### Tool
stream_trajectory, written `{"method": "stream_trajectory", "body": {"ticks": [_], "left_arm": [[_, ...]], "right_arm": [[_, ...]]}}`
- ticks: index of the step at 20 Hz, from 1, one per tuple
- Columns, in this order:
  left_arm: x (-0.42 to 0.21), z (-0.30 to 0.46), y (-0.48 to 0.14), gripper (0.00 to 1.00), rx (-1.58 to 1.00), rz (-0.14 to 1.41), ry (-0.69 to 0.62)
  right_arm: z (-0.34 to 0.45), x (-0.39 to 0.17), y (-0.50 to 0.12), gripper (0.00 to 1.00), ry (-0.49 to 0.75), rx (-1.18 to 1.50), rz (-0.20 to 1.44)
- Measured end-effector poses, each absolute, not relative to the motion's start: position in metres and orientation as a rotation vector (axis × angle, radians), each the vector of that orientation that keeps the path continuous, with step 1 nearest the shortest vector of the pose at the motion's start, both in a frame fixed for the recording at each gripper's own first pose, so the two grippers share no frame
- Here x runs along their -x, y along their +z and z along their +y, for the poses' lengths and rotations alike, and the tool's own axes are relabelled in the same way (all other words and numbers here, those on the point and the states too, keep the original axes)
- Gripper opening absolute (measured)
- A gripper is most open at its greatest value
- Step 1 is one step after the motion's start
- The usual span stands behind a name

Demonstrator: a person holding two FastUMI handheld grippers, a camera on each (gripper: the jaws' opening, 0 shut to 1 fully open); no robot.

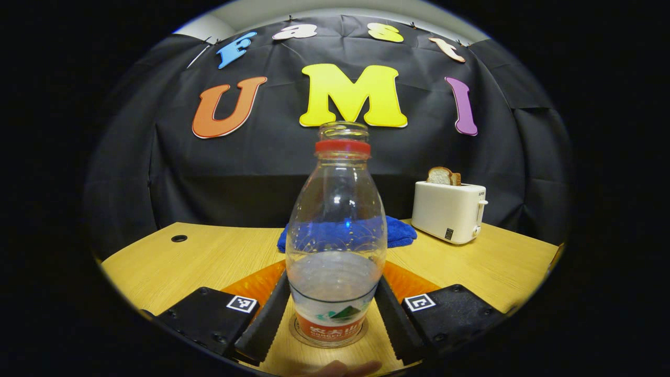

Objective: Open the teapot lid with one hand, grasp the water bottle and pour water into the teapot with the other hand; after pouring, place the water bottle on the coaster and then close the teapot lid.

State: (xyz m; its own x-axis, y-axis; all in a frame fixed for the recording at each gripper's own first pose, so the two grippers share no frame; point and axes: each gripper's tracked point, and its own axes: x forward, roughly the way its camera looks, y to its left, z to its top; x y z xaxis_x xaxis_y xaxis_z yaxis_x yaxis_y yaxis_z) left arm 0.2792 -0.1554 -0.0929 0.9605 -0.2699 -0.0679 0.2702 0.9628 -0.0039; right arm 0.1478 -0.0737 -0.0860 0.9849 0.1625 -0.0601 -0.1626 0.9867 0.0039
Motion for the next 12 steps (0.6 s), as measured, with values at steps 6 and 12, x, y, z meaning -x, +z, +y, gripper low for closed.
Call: {"method": "stream_trajectory", "body": {"ticks": [6,12], "left_arm": [[-0.275,-0.156,-0.106,0.98,-0.015,0.088,-0.275],[-0.266,-0.154,-0.113,0.98,-0.010,0.101,-0.283]], "right_arm": [[-0.073,-0.146,-0.083,0.02,0.163,0.007,0.055],[-0.073,-0.144,-0.081,0.00,0.160,0.018,0.048]]}}
